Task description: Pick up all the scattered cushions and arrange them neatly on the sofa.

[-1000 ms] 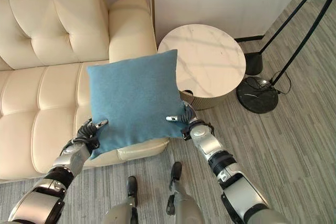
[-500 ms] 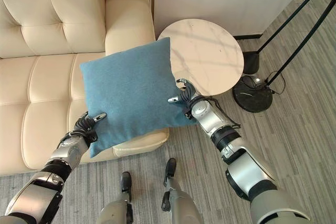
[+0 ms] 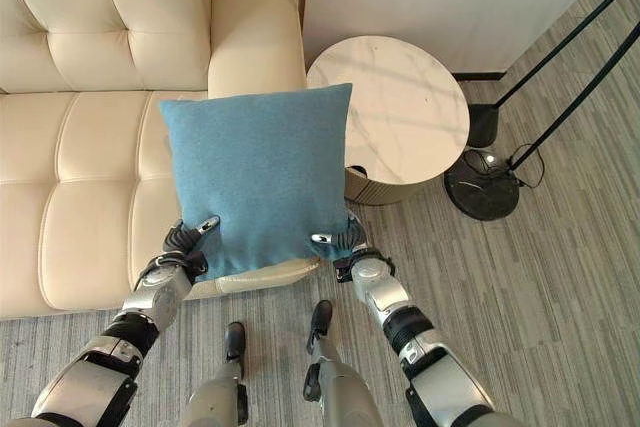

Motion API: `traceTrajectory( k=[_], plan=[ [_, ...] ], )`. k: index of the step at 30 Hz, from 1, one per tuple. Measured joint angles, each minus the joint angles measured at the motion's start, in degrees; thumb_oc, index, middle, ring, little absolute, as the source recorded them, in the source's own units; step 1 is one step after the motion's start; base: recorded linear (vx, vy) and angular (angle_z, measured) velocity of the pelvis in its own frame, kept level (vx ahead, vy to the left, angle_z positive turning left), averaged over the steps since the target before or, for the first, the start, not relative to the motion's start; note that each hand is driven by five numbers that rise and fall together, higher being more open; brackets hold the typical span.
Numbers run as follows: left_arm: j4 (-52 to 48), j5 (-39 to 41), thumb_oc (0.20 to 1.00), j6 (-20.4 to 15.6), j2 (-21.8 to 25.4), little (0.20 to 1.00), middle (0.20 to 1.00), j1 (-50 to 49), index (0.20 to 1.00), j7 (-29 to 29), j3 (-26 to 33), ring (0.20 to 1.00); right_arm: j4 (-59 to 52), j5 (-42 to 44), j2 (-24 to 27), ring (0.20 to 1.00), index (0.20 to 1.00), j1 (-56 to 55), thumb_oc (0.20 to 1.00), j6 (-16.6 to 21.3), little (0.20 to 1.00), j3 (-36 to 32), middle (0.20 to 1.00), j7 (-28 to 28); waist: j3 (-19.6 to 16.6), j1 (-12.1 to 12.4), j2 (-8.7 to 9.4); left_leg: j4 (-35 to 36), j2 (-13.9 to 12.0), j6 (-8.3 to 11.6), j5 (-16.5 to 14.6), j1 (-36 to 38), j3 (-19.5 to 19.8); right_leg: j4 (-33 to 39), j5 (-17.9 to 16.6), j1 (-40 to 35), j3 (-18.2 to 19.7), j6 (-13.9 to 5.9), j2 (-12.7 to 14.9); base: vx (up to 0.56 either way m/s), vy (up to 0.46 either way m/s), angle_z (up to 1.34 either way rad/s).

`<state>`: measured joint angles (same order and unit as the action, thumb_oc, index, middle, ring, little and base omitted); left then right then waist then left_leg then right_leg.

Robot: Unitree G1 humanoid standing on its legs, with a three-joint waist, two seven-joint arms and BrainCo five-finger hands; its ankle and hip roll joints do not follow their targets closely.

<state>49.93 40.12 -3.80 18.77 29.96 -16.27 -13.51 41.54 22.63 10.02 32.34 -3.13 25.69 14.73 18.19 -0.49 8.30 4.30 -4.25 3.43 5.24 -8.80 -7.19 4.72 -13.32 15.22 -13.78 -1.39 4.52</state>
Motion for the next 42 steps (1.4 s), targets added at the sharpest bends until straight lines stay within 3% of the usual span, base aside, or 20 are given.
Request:
traceTrajectory(
  k=[2,3,4,5,7,8,12,25,33,38,40,42],
  plan=[
    [-1.1,-0.1,1.000,-0.5,0.0,1.000,1.000,0.0,1.000,-0.7,-0.3,1.000,0.0,1.4,0.4,1.000,1.000,0.3,1.000,1.2,1.000,0.2,1.000,0.3,0.2,0.1,-0.05,0.0,0.0,-0.01,0.0,-0.5,0.0,0.0,-0.1,0.5,-0.1,0.18,0.0,0.00,0.001,0.02],
    [-1.8,-0.2,0.752,-0.5,0.0,0.752,0.752,0.0,0.752,-1.2,-0.6,0.752,0.0,2.2,0.4,1.000,1.000,0.3,1.000,1.7,1.000,0.0,1.000,0.4,0.3,0.2,-0.14,0.0,0.0,-0.01,0.0,-0.7,0.0,0.0,-0.2,0.7,-0.1,0.21,0.0,0.00,0.000,0.00],
    [-2.4,-0.3,0.492,-0.7,0.0,0.492,0.492,0.1,0.492,-1.8,-1.2,0.492,0.0,3.4,0.4,0.903,0.903,0.3,0.903,2.1,0.903,-0.4,0.903,0.6,0.5,0.4,-0.36,0.0,0.0,-0.01,0.0,-1.0,0.1,0.0,-0.2,0.9,-0.1,0.25,0.0,0.00,0.000,0.00],
    [-3.0,-0.6,0.200,-1.0,-0.1,0.200,0.200,0.1,0.200,-2.5,-1.9,0.200,0.0,5.1,0.2,0.598,0.598,0.3,0.598,3.0,0.598,-1.2,0.598,1.0,0.8,0.7,-0.66,0.0,0.0,-0.01,0.0,-1.1,0.1,0.0,-0.2,1.0,-0.1,0.29,0.0,0.00,0.000,0.00],
    [-4.5,-1.0,0.200,-1.6,-0.1,0.200,0.200,0.1,0.200,-3.8,-2.1,0.200,-1.0,7.6,0.1,0.238,0.238,0.3,0.238,4.5,0.238,-1.8,0.238,1.4,1.6,0.8,-1.33,0.1,-0.1,0.00,0.0,-1.1,0.1,0.0,-0.2,1.0,-0.1,0.31,-0.1,0.00,0.000,0.00],
    [-5.0,-1.3,0.200,-1.9,-0.1,0.200,0.200,0.1,0.200,-4.1,-2.1,0.200,-1.5,8.4,0.2,0.200,0.200,0.3,0.200,5.4,0.200,-1.9,0.200,1.4,1.9,0.9,-1.55,0.1,-0.1,0.00,0.0,-1.1,0.1,0.0,-0.2,1.0,-0.2,0.31,-0.1,0.00,0.000,0.00],
    [-7.6,-1.0,0.200,-3.0,-0.4,0.200,0.200,-0.3,0.200,-4.4,-2.0,0.200,-5.6,10.3,1.2,0.200,0.200,-0.7,0.200,7.8,0.200,-1.9,0.200,1.5,3.0,0.8,-2.16,0.1,-0.1,0.00,0.1,-1.1,0.1,0.0,-0.2,1.1,-0.2,0.34,-0.1,0.00,0.000,0.00],
    [-9.8,-0.3,0.200,-3.2,-1.0,0.200,0.200,-0.7,0.200,-4.9,-2.2,0.200,-9.6,12.2,2.3,0.200,0.200,-3.2,0.200,9.4,0.200,-1.6,0.200,1.5,3.0,1.0,-2.20,0.2,0.1,-0.04,0.1,-0.9,0.1,0.0,-0.4,0.9,-0.2,0.47,0.1,0.00,0.000,0.00],
    [-35.7,-5.5,0.200,-1.5,0.0,0.200,0.200,-15.6,0.200,-8.5,-0.2,0.200,-29.7,8.6,5.3,0.200,0.200,-15.2,0.200,9.2,0.200,-5.3,0.200,2.2,3.0,0.9,-2.15,0.3,0.1,-0.30,-0.4,4.0,-0.1,0.0,-0.4,-3.8,0.6,0.47,0.0,0.03,0.045,-0.01],
    [-43.3,-7.6,0.200,-0.3,-0.4,0.200,0.200,-23.0,0.200,-8.5,1.0,0.200,-35.6,6.7,5.8,0.200,0.200,-22.3,0.200,8.1,0.200,-6.8,0.200,1.3,2.5,0.3,-2.18,0.3,1.0,-0.39,-0.6,5.4,-0.2,0.0,0.2,-5.2,1.4,-0.23,0.6,0.01,0.105,-0.02],
    [-46.9,-7.8,0.200,1.0,-0.9,0.200,0.200,-32.1,0.200,-8.2,1.1,0.200,-39.1,6.6,6.6,0.200,0.200,-32.5,0.200,6.4,0.200,-6.1,0.200,-0.6,-3.6,-0.5,-2.46,0.3,1.6,-0.95,-1.0,6.0,-0.1,0.0,0.1,-6.0,1.4,-0.36,1.4,-0.12,0.171,0.06],
    [-48.5,-9.7,0.200,1.6,-0.3,0.200,0.200,-34.6,0.200,-7.5,2.4,0.200,-41.8,6.5,6.5,0.200,0.200,-36.5,0.200,5.2,0.200,-7.4,0.200,-1.5,-5.9,-0.5,-2.50,0.1,2.8,-1.93,-0.5,5.9,-0.6,-0.2,-1.6,-6.0,1.6,-2.18,2.5,-0.22,0.134,-0.03]
  ],
)
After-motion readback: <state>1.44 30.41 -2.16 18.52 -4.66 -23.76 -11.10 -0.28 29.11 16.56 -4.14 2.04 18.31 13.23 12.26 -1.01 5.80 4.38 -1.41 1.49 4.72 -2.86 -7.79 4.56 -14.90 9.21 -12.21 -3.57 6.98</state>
